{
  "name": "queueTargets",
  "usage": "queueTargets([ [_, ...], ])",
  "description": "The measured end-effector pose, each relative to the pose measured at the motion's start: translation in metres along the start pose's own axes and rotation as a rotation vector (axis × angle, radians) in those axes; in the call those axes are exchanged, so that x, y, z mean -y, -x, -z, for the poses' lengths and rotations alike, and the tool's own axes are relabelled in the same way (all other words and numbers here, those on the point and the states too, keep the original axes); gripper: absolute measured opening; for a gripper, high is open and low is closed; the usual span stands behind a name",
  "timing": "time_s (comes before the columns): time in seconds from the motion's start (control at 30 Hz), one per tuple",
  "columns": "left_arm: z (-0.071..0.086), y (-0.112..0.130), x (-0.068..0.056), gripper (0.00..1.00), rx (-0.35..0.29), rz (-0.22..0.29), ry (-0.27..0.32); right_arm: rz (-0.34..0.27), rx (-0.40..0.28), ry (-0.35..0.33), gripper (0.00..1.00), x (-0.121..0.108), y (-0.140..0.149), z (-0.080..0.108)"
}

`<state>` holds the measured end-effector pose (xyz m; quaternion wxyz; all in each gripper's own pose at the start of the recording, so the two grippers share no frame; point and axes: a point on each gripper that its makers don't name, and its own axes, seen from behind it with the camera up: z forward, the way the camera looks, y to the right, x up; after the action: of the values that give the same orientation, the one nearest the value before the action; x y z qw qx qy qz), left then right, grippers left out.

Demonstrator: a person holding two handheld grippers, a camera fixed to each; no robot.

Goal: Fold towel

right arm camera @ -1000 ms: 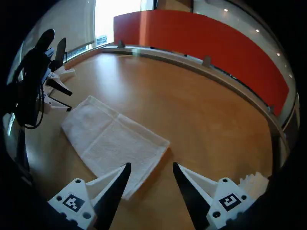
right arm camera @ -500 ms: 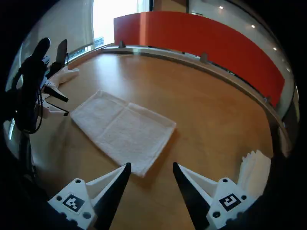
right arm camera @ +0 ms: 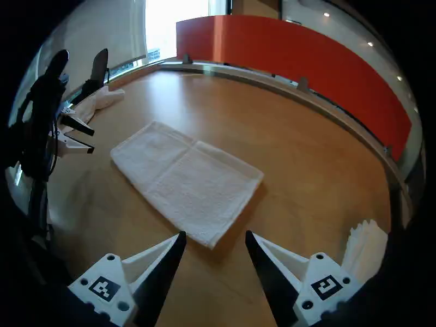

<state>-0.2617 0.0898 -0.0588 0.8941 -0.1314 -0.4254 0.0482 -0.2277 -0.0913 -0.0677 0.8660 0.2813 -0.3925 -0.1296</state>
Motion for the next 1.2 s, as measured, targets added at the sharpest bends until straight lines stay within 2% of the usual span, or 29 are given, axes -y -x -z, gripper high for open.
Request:
queueTargets([
  [0.27, 0.019, 0.028, 0.01, 0.93, -0.009, 0.065, -0.038, 0.054, 0.022, -0.035, 0.84, 0.003, 0.001, -0.007],
  [0.47, 0.028, 0.041, 0.014, 0.93, -0.019, 0.092, -0.064, 0.08, 0.034, -0.052, 0.84, 0.003, 0.001, -0.009],
  [0.93, 0.047, 0.052, 0.004, 0.94, -0.126, 0.123, -0.087, 0.139, 0.072, -0.074, 0.82, 0.0, 0.011, -0.015],
  [1.2, 0.06, 0.07, 0.006, 0.94, -0.152, 0.167, -0.097, 0.168, 0.099, -0.094, 0.63, -0.002, 0.017, -0.02],
])
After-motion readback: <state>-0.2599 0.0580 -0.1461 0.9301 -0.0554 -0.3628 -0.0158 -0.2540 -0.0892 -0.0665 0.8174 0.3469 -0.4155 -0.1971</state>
